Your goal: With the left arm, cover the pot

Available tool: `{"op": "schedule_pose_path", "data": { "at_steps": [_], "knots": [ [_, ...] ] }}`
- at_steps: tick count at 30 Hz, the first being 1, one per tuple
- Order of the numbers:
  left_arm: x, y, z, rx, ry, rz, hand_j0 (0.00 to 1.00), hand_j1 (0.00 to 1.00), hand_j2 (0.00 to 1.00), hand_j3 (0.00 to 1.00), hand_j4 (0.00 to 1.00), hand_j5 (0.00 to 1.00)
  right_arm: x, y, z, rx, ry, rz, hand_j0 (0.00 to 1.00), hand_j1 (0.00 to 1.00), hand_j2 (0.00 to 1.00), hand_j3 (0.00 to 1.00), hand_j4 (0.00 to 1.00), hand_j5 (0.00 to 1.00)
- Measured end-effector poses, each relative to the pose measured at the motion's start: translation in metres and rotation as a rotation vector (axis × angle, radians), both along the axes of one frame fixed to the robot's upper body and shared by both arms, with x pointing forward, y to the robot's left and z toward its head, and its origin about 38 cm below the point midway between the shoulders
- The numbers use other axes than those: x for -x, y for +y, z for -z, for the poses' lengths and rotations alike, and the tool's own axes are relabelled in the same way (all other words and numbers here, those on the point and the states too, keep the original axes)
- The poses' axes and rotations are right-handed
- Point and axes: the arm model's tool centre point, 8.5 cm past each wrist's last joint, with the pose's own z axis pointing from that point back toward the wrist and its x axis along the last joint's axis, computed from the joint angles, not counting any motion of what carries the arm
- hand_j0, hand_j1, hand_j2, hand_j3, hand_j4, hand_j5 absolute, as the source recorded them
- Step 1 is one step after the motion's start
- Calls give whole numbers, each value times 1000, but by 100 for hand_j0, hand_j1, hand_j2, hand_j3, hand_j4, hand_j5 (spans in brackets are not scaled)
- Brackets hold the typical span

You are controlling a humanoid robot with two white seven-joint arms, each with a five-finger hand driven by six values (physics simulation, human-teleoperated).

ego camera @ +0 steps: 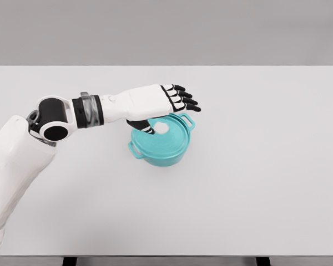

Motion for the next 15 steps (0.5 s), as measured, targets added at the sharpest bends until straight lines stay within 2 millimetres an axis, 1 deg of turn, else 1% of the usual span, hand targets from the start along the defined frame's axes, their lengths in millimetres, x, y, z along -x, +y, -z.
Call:
{"op": "schedule_pose_path", "data": {
  "at_steps": [15],
  "knots": [
    [-2,-1,-1,-3,-7,-2,100,100,100,100,100,100,0,0,0,0,0,0,100,100,100,100,100,100]
  ]
}}
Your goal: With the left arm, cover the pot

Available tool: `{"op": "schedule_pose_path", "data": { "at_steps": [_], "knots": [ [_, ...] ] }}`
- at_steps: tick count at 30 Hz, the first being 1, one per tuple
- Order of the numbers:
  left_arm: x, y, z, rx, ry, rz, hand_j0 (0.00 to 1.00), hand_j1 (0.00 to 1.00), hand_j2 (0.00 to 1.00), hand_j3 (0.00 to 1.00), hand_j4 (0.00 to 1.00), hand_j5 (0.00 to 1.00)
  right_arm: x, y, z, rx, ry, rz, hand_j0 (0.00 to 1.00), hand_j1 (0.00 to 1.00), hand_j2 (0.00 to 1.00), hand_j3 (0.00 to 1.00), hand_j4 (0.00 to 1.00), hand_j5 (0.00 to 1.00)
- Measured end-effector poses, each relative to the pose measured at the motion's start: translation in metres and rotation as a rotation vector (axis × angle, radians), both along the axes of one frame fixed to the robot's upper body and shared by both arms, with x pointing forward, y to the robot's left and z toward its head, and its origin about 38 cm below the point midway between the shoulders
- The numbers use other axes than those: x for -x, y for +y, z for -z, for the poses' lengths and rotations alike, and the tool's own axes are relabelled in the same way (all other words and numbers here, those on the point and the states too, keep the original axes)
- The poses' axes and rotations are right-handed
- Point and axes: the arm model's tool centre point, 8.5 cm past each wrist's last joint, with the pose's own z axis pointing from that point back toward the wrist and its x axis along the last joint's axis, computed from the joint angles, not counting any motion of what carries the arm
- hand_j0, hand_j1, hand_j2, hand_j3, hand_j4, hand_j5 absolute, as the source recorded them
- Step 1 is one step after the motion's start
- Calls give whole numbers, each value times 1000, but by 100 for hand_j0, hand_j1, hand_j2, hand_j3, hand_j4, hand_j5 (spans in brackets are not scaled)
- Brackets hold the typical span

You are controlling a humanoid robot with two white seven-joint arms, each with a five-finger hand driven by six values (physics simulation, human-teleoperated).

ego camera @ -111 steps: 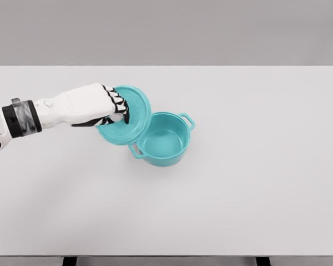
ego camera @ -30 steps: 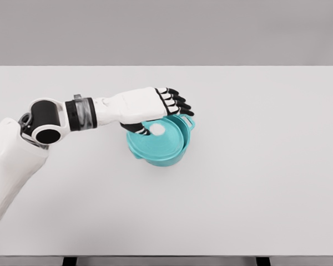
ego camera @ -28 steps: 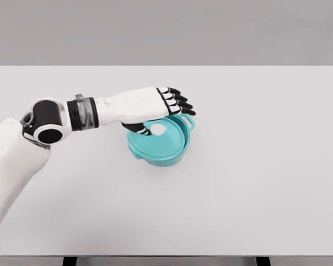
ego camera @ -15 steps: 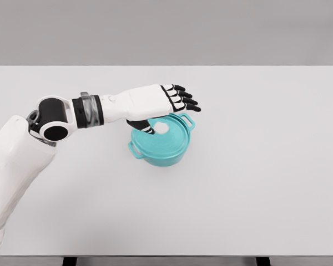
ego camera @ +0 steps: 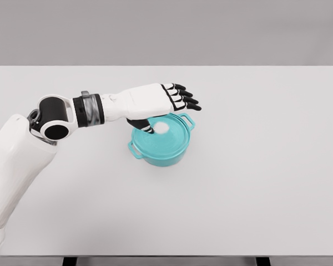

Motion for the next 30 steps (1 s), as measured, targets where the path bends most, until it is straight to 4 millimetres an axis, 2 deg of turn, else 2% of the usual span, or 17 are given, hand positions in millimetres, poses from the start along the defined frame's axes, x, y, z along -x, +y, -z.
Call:
{"op": "schedule_pose_path", "data": {
  "at_steps": [23,26,27,30],
  "knots": [
    [-2,5,-8,-9,-25,-6,100,100,100,100,100,100,0,0,0,0,0,0,100,100,100,100,100,100],
    [-5,22,-14,-32,-41,-30,100,100,100,100,100,100,0,0,0,0,0,0,100,100,100,100,100,100],
    [-5,33,-15,-42,-46,-48,100,100,100,100,100,100,0,0,0,0,0,0,100,100,100,100,100,100],
    [0,88,-5,-71,-17,-152,100,100,100,100,100,100,0,0,0,0,0,0,100,100,100,100,100,100]
  ]
}}
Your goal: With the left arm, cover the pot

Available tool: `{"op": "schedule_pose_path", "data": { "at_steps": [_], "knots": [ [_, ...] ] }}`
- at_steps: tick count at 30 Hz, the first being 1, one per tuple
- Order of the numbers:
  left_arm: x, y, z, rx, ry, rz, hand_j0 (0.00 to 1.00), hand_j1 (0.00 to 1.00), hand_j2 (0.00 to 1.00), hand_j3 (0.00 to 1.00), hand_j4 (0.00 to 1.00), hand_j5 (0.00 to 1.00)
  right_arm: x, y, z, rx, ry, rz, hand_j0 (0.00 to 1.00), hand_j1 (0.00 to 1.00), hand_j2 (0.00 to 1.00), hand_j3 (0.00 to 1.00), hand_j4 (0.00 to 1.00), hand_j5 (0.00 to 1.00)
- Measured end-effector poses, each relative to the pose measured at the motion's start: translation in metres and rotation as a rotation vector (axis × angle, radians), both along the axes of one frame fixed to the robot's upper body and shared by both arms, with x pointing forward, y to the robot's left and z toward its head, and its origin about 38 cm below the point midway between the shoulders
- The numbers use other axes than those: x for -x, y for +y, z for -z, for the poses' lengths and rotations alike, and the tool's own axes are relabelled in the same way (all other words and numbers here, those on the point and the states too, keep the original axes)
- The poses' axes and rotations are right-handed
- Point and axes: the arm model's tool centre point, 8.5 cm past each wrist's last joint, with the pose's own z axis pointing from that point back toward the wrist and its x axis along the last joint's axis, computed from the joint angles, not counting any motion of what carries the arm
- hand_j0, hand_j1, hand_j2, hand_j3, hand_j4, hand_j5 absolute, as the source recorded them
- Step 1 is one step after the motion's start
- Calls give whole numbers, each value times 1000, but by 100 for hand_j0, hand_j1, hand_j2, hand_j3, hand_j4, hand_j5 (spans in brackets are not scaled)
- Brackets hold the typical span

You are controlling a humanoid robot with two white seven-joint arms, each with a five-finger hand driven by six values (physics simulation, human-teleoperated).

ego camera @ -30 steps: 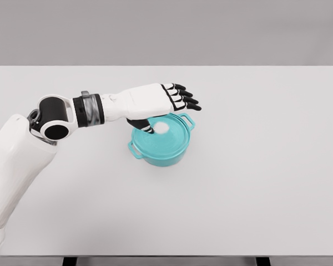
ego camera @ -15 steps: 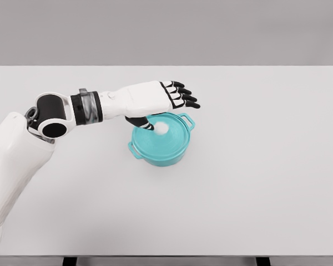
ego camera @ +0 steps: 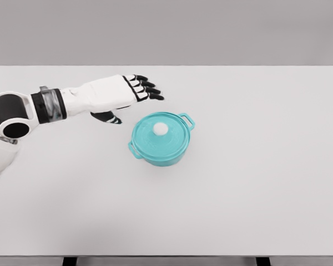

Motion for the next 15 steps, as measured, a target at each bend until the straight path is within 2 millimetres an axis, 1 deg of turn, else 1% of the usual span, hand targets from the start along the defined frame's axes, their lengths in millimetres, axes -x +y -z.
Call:
{"op": "schedule_pose_path", "data": {
  "at_steps": [2,4,5,7,9,15],
  "knots": [
    [11,48,14,-14,51,-87,100,100,100,100,100,100,0,0,0,0,0,0,100,100,100,100,100,100],
    [14,83,2,-13,45,-151,100,100,100,100,100,100,0,0,0,0,0,0,100,100,100,100,100,100],
    [14,95,-7,-12,33,-171,100,100,100,100,100,100,0,0,0,0,0,0,100,100,100,100,100,100],
    [14,108,-18,-9,17,-195,100,100,100,100,100,100,0,0,0,0,0,0,100,100,100,100,100,100],
    [15,115,-23,-9,11,-207,100,100,100,100,100,100,0,0,0,0,0,0,100,100,100,100,100,100],
    [16,120,-25,-12,8,-217,100,100,100,100,100,100,0,0,0,0,0,0,100,100,100,100,100,100]
  ]
}}
